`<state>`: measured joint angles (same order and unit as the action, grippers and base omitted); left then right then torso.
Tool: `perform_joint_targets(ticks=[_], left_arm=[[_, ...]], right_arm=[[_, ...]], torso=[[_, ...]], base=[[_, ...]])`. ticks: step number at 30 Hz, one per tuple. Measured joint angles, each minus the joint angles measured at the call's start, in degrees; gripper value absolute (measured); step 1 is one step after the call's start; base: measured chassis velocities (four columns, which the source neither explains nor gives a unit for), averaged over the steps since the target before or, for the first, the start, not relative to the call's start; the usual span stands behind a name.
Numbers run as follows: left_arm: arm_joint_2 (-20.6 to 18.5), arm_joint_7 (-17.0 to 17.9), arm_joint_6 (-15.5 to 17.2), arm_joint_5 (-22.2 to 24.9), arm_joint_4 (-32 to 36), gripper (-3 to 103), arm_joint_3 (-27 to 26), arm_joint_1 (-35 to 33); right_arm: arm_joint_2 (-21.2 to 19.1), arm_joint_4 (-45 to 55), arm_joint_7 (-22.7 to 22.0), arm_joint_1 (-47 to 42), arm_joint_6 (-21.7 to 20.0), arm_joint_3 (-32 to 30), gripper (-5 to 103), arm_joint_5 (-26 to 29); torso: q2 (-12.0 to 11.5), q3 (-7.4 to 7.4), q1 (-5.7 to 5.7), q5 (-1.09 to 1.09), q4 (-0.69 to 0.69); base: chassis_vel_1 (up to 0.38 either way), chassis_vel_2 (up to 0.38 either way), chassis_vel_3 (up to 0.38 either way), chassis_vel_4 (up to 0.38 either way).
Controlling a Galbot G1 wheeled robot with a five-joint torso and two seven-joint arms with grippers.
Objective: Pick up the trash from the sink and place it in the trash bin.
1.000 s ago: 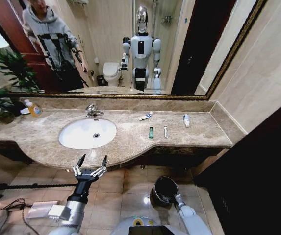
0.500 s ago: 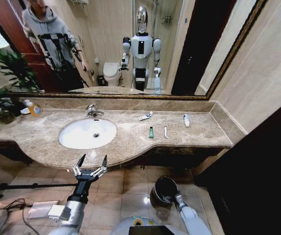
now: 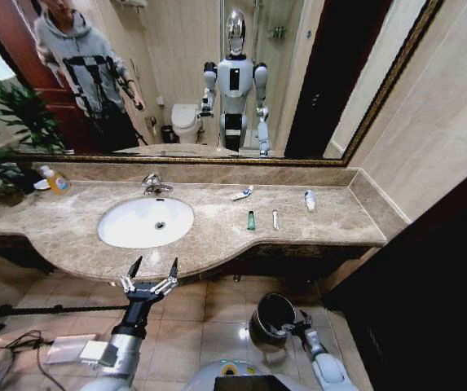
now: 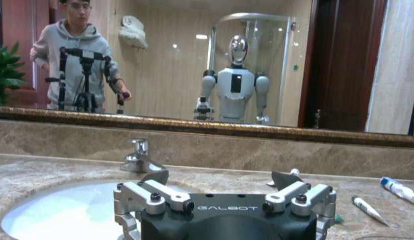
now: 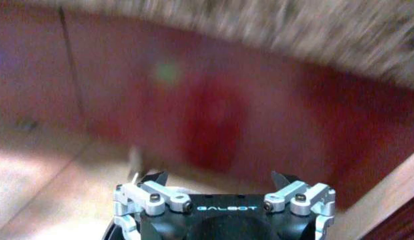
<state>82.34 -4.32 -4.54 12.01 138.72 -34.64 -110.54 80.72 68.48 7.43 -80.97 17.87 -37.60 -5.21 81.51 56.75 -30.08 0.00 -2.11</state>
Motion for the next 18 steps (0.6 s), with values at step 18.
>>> perform_joint_targets(ticks=[18], left_arm=[[0.00,0.00,0.00,0.00,0.00,100,0.00,0.00]], right_arm=[[2.53,33.50,-4.29,-20.51,3.69,-1.46,100,9.12]], torso=[[0.00,0.00,0.00,0.00,0.01]], base=[[0.000,0.000,0.000,0.000]])
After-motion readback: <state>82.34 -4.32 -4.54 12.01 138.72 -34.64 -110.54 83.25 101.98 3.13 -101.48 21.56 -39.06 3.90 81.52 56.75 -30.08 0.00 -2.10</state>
